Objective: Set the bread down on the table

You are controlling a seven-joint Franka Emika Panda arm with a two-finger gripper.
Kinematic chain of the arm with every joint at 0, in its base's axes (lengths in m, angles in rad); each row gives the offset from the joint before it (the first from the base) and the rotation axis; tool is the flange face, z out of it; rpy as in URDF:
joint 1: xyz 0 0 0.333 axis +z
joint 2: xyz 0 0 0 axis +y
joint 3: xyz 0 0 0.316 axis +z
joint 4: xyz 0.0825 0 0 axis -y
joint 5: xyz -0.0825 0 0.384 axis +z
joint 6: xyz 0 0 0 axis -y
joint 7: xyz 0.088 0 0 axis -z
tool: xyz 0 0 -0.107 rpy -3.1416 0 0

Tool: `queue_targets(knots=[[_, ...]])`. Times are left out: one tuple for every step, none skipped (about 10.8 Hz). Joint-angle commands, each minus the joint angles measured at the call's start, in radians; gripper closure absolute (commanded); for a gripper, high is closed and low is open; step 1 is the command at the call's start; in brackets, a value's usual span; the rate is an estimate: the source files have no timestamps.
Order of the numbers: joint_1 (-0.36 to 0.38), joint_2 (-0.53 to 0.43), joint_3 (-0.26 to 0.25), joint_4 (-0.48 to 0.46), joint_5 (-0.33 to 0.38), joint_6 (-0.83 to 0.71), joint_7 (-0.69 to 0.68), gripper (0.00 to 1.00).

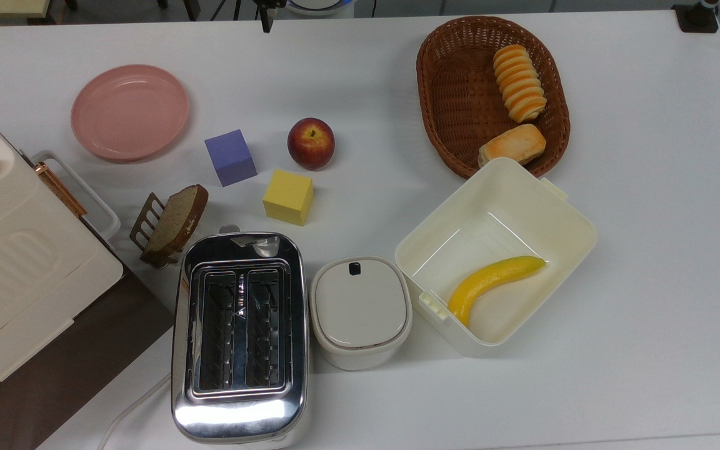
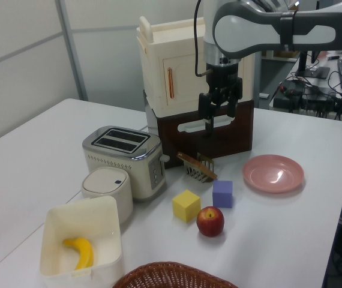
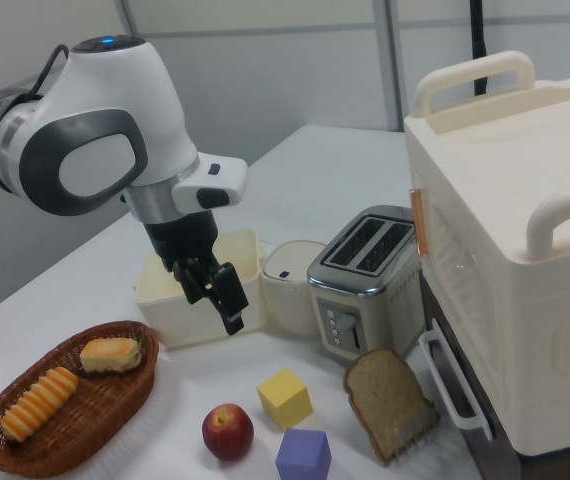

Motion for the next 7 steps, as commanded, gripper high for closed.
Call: queue_targets(knots=[[0.010, -0.016, -0.006, -0.007, 0.027, -0.065, -0.001, 0.00], [0.010, -0.016, -0.006, -0.010, 0.054, -0.073, 0.001, 0.00], [0.010, -0.016, -0.006, -0.018, 0.092, -0.082, 0.004, 0.00], [0.007, -0.014, -0.001, -0.041, 0.132, -0.085, 0.033, 0.00], [0.004, -0.013, 0.012, -0.062, 0.160, -0.085, 0.080, 0.00], [-0.004, -0.010, 0.061, -0.072, 0.162, -0.078, 0.145, 0.00], [-0.028, -0.007, 0.118, -0.070, 0.162, -0.071, 0.247, 0.00]])
